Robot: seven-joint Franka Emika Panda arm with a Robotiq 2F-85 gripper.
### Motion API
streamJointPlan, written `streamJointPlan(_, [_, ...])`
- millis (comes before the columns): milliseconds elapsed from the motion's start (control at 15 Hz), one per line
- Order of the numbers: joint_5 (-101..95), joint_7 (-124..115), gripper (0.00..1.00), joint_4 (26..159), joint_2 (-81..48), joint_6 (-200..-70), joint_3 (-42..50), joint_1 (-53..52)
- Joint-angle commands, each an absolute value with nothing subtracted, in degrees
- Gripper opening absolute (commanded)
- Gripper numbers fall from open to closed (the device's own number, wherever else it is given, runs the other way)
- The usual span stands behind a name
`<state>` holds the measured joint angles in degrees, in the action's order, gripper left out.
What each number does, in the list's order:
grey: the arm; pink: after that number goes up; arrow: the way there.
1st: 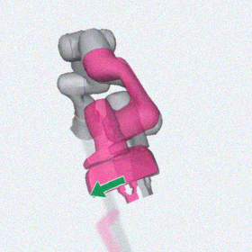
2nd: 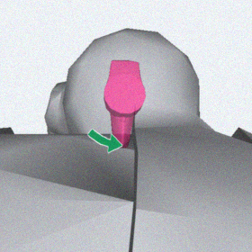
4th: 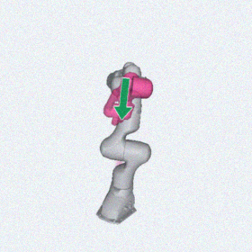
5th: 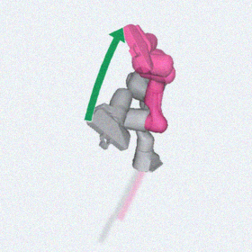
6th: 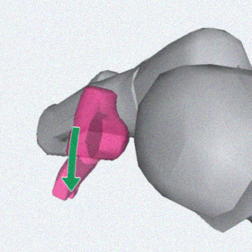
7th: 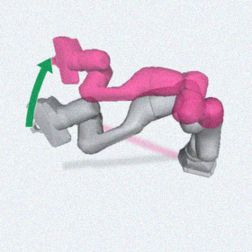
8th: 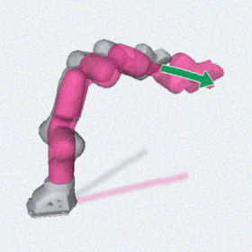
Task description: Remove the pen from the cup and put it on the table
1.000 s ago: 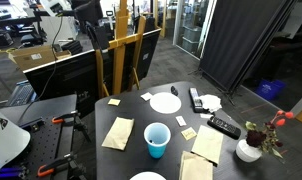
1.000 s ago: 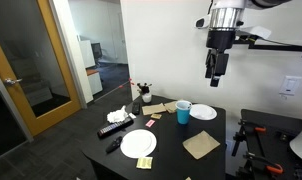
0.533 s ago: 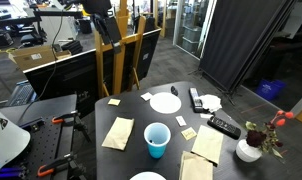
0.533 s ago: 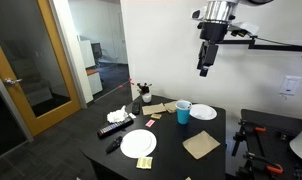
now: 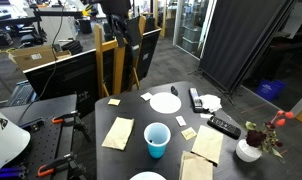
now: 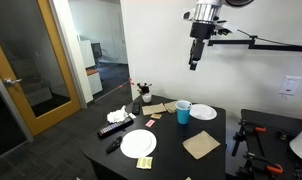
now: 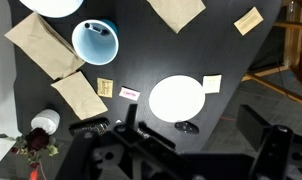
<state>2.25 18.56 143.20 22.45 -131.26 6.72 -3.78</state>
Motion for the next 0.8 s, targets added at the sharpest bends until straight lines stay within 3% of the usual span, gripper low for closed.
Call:
streamJointPlan(0, [0.3,21.5,1.00,138.7,17.9,-130.8,7.5,-1.9])
streamJointPlan(733, [-11.2,21.8,1.00,134.7,9.7,-128.2,8.5,4.6])
